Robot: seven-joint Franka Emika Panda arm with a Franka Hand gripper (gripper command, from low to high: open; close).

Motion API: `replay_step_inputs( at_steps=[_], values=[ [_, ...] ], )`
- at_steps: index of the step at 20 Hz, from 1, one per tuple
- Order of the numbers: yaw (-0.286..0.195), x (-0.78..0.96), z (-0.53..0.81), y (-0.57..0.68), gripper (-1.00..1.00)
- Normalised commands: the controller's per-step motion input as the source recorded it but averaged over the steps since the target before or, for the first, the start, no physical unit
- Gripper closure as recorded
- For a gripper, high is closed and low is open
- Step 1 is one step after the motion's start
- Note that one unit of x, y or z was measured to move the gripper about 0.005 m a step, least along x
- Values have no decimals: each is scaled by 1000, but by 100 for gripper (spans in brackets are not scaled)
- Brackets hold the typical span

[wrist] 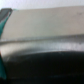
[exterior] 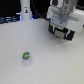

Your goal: Open the kcup holder, insert the kcup into the holder, and close the kcup holder

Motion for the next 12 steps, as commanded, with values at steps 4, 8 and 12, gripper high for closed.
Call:
replay_step_inputs(
  at_steps=[4,8,12],
  values=[
    [-70,912,196,-339,100],
    [-73,891,192,-382,100],
    [-76,870,192,-387,100]
  ],
)
